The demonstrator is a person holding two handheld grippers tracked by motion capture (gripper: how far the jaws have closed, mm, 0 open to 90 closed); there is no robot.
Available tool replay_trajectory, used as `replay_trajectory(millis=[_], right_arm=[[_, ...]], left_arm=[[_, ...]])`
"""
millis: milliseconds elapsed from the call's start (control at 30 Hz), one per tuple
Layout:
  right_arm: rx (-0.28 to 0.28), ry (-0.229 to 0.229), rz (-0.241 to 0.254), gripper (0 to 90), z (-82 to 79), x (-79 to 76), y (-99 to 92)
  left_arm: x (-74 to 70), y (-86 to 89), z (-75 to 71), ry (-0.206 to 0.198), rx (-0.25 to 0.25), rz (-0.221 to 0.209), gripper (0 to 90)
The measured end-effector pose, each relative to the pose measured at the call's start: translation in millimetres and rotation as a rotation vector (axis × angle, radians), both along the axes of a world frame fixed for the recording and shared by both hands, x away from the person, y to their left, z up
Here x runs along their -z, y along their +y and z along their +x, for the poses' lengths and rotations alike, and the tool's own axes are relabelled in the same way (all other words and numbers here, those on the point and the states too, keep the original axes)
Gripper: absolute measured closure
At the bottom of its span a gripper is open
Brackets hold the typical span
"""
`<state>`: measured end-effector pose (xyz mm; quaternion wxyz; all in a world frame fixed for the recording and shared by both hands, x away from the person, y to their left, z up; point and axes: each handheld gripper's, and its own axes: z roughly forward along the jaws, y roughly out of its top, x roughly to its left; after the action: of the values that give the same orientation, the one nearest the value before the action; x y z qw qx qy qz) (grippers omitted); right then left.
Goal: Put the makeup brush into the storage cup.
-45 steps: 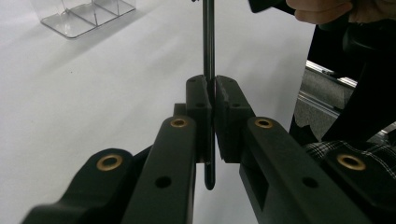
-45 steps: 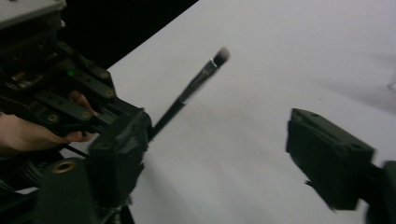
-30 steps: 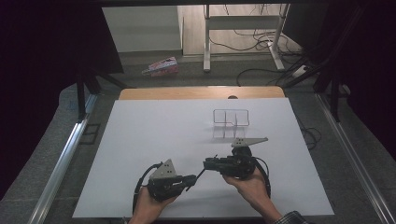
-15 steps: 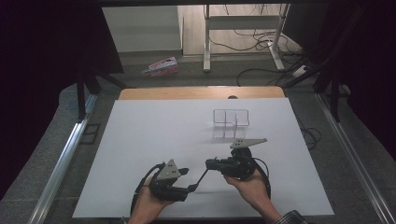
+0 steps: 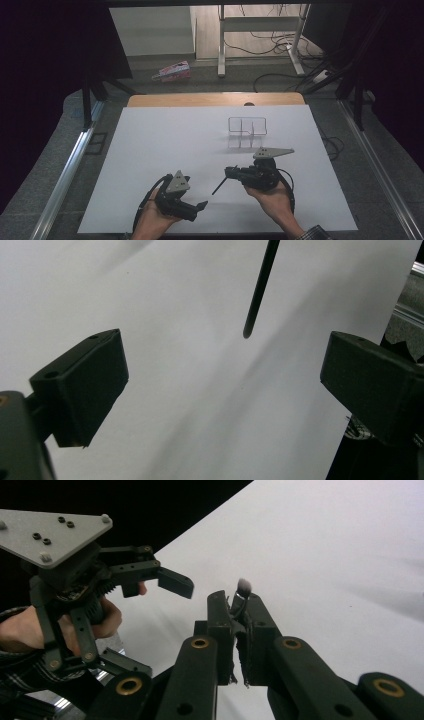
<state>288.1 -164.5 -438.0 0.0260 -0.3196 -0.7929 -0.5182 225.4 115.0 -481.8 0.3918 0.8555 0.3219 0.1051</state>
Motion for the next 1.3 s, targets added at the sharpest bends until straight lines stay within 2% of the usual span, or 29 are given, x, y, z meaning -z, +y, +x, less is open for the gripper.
replay_trajectory(millis=[67,133,400,633,967,1300], right_arm=[[0.004,-0.009,-0.012,84.7,-0.6,-0.8,-0.2],[0.008,-0.024,-0.024,84.6,-1.3,-1.6,-0.4],[0.031,-0.028,-0.018,84.6,-1.2,-3.5,-4.8],[0.044,-0.03,-0.007,84.6,0.3,-4.7,-8.9],[0.045,-0.066,-0.03,84.6,-0.3,-10.6,-13.1],[0.044,-0.088,-0.042,84.6,1.6,-16.7,-15.5]], left_arm=[[-0.6,2.7,-0.8,0.006,-0.009,-0.007,4.1],[-0.8,6.1,-2.1,0.009,-0.011,0.004,2.7],[0.7,14.0,-8.6,0.012,-0.033,0.051,2.1],[2.6,26.2,-11.6,0.019,-0.059,0.049,2.0],[7.1,42.1,-16.6,0.012,-0.09,0.068,1.5],[10.5,52.7,-20.6,0.011,-0.114,0.066,1.4]])
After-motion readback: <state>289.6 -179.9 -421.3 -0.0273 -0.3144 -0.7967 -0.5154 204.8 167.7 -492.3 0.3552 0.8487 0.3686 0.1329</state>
